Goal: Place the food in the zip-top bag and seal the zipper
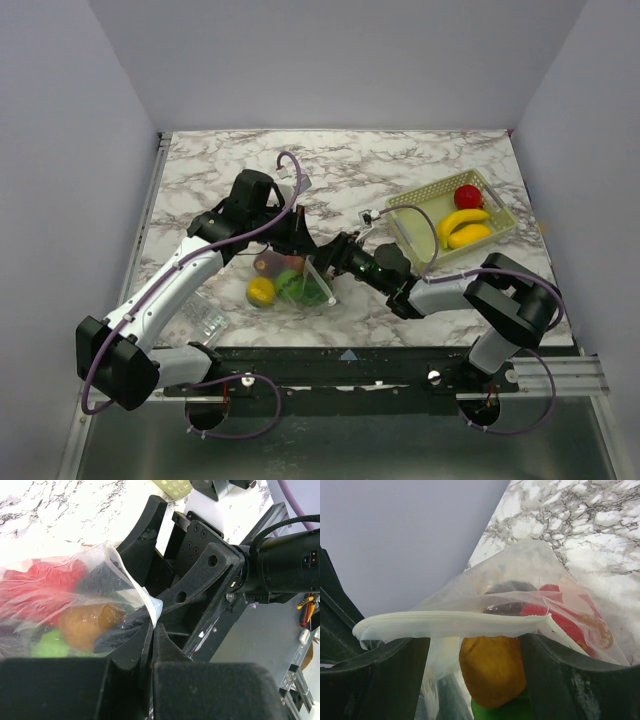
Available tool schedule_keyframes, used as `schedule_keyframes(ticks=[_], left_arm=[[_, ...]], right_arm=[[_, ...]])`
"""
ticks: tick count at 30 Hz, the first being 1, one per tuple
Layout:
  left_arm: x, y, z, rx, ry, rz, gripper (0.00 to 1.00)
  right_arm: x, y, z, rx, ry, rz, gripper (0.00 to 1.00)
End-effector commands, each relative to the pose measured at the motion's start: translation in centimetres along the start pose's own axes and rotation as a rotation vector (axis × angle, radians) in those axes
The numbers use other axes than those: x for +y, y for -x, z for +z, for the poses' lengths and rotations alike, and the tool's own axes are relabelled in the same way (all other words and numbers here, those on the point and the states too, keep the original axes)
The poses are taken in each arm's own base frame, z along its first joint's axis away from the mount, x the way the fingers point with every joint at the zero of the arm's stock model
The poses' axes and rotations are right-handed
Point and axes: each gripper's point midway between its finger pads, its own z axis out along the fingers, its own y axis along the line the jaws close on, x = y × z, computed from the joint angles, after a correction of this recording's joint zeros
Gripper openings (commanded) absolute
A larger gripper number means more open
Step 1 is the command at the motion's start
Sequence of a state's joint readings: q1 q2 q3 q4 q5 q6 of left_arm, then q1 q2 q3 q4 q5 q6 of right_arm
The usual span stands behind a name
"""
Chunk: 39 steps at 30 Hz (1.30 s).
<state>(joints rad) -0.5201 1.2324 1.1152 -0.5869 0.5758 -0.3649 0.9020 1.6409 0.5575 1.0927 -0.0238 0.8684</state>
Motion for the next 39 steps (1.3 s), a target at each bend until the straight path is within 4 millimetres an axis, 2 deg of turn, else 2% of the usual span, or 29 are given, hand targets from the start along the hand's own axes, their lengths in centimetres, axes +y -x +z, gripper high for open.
schedule_keyframes(ticks=[1, 11, 17, 24, 30, 35, 39], left_arm=[[-0.6, 0.2, -0.2, -0.014, -0.028, 0.016, 0.0], [-0.3, 0.1, 0.0, -0.005, -0.02, 0.008, 0.0], [-0.2, 0.1, 0.1, -0.002, -0.02, 0.006, 0.0], [-0.1, 0.0, 0.2, 0.007, -0.022, -0.001, 0.0], [-0.3, 0.1, -0.1, -0.003, -0.025, 0.008, 0.0], [-0.5, 0.1, -0.1, -0.001, -0.035, 0.005, 0.0], [-0.6, 0.1, -0.2, -0.004, -0.038, 0.007, 0.0]], right_arm=[[0.7, -0.2, -0.6, 0.005, 0.02, 0.03, 0.75], [-1.5, 1.0, -3.5, 0.013, -0.183, -0.047, 0.76], [-3.1, 3.2, -6.8, 0.01, -0.355, -0.186, 0.74], [-5.2, 9.1, -12.4, -0.133, -0.598, -0.427, 0.75], [-8.3, 15.4, -16.0, -0.277, -0.846, -0.469, 0.77], [-12.3, 21.4, -18.0, -0.394, -1.037, -0.352, 0.81], [-17.0, 24.0, -18.5, -0.346, -1.198, -0.313, 0.88]])
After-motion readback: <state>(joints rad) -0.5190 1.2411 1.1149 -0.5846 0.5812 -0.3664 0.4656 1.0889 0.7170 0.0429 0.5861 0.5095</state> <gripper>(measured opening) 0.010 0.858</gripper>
